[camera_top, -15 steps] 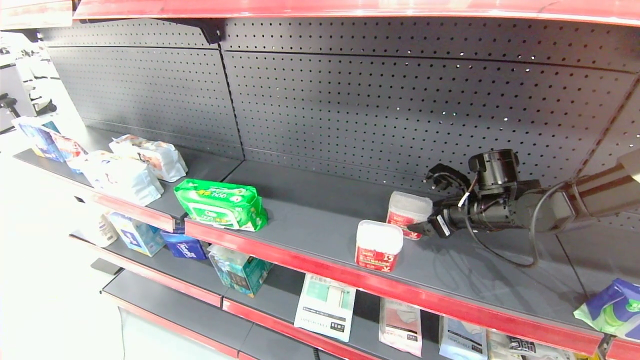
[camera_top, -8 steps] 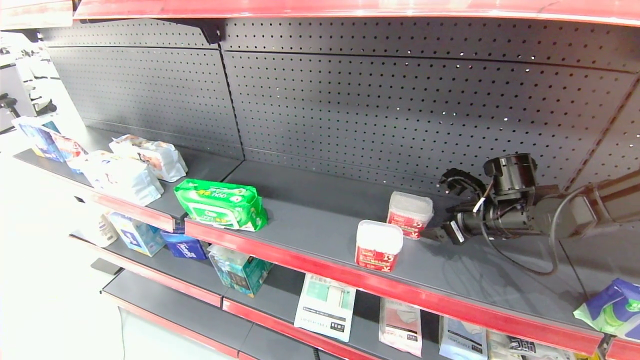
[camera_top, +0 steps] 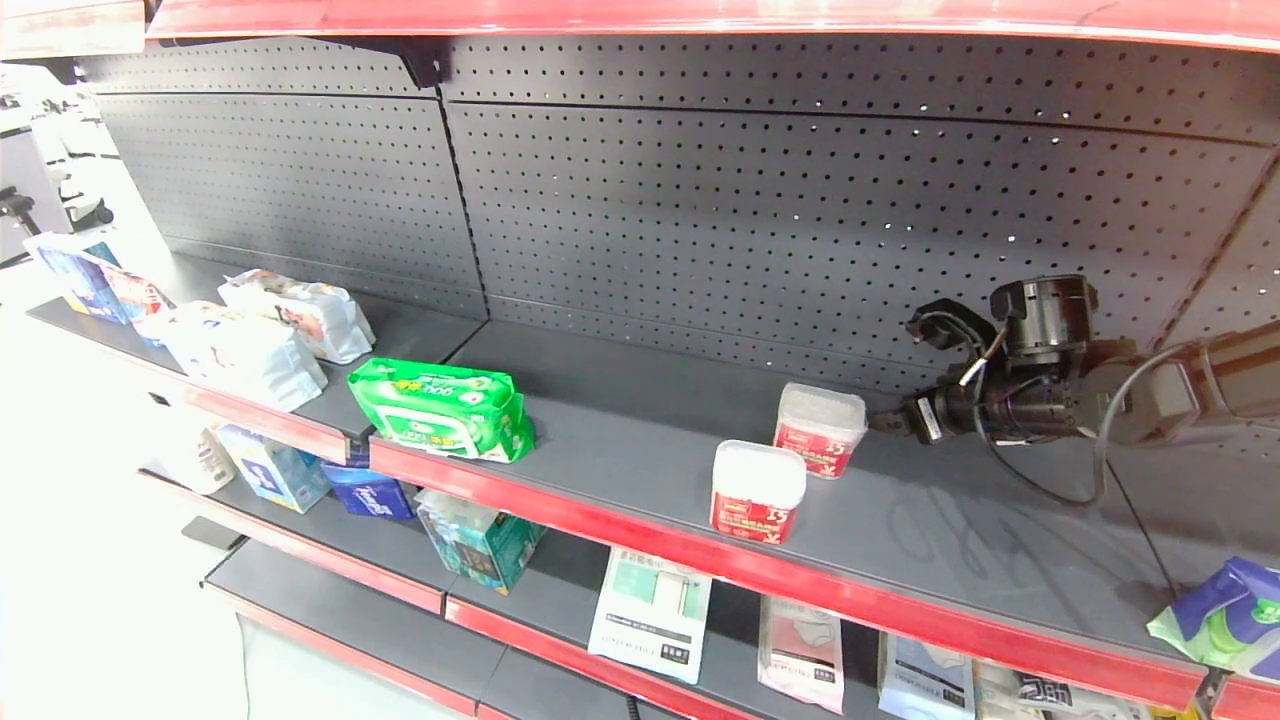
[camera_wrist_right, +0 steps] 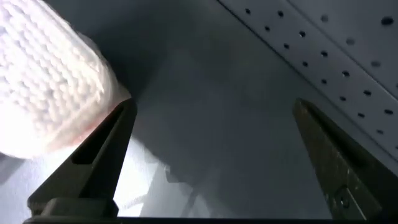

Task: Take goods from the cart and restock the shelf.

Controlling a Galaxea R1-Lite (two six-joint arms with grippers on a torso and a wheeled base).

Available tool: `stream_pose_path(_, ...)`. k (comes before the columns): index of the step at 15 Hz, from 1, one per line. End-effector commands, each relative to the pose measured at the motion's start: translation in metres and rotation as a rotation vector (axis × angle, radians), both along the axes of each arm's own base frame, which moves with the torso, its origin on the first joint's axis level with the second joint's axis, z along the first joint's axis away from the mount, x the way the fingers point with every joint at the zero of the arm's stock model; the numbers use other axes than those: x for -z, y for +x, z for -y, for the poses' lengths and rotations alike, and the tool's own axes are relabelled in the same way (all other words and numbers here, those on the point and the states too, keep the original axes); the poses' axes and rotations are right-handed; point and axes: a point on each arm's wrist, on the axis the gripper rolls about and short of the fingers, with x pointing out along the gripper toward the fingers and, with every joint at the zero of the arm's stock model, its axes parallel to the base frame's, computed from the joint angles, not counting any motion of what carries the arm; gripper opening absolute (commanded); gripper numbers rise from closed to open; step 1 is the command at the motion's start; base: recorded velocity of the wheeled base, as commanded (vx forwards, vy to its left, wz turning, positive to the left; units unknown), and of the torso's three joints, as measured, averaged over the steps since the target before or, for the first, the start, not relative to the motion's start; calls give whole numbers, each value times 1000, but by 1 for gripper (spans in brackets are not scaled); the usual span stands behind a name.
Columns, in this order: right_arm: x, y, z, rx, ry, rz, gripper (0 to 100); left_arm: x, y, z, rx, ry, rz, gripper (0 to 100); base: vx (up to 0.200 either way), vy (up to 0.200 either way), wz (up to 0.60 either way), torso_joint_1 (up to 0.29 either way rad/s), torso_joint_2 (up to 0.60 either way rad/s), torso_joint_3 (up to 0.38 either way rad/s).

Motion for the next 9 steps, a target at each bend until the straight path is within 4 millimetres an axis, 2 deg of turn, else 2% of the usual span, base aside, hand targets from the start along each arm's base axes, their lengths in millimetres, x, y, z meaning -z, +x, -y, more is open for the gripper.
stream_pose_path(1, 0, 2, -5, -11, -1, 5, 100, 0, 0, 0, -1, 0, 0, 100, 0, 0, 0, 0, 0, 0)
stream_pose_path(5, 0, 5, -15, -34, 2, 12, 100, 0, 0, 0, -1, 0, 0, 100, 0, 0, 0, 0, 0, 0)
stream_pose_path(9, 5, 2, -14, -32, -1, -9, 100, 0, 0, 0, -1, 0, 0, 100, 0, 0, 0, 0, 0, 0)
